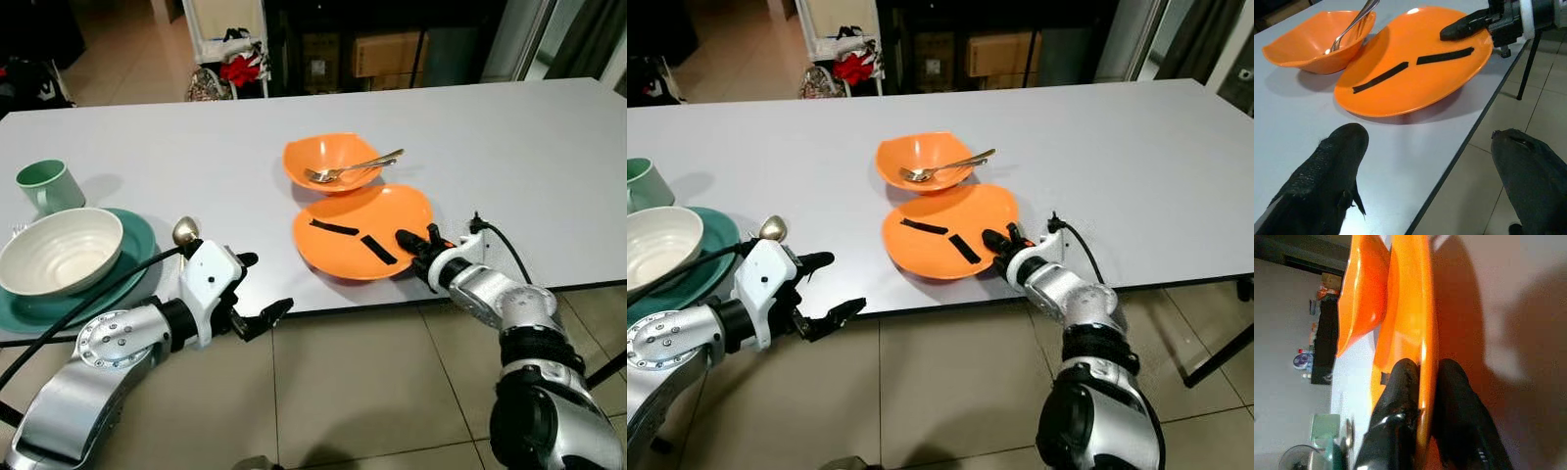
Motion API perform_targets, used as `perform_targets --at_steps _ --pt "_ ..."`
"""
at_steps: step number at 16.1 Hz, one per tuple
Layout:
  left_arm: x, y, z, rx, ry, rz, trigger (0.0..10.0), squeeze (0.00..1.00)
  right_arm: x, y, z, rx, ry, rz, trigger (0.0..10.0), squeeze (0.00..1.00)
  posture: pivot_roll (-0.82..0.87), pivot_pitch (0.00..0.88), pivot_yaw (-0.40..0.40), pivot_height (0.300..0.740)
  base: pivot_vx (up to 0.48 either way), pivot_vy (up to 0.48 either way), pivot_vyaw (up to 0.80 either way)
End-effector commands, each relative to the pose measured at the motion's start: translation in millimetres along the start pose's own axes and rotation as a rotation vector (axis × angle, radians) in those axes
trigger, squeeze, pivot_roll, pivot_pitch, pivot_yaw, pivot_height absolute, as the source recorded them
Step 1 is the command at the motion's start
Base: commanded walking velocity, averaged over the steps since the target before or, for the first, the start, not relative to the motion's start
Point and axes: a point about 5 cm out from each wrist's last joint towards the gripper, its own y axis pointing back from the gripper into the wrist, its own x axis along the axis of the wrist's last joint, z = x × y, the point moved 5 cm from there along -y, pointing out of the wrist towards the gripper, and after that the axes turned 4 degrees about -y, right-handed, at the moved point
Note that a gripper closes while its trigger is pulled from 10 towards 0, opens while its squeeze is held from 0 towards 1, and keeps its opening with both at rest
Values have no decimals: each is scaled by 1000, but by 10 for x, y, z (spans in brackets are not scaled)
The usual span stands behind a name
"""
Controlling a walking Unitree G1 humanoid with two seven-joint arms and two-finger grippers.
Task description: Setting the table
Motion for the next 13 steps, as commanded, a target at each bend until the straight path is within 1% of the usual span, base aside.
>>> perform_targets --at_steps 1,2,4,5,7,8,10,12,13 --pt "17 -1 -16 0 -30 -6 10000 0 -36 -54 -51 3 26 -6 10000 1000 75 0 80 740 0 0 0" --pt "20 -2 -20 0 -32 -6 10000 0 -31 -71 -67 5 31 -1 10000 1000 76 0 80 740 0 0 0" --pt "27 -3 -28 3 -38 -5 10000 0 72 -92 -51 -30 43 55 10000 1000 77 0 77 740 0 0 0" --pt "29 -11 -24 8 -35 -1 10000 0 120 -34 -61 -34 70 52 10000 1000 74 0 74 740 0 0 0" --pt "26 -20 -12 9 -31 1 10000 0 141 30 -60 -34 93 41 10000 1000 69 0 77 740 0 0 0" --pt "19 -31 5 5 -28 2 10000 0 145 112 -22 -41 115 32 10000 1000 60 0 83 740 0 0 0" --pt "20 -43 10 4 -26 5 10000 0 153 181 18 -58 137 33 10000 1000 57 0 84 740 0 0 0" --pt "59 -85 -100 85 -18 40 10000 0 146 355 74 -101 237 45 10000 1000 46 0 89 740 0 0 0" --pt "71 -92 -124 104 -15 49 10000 0 145 395 70 -103 246 53 10000 1000 46 0 89 740 0 0 0"
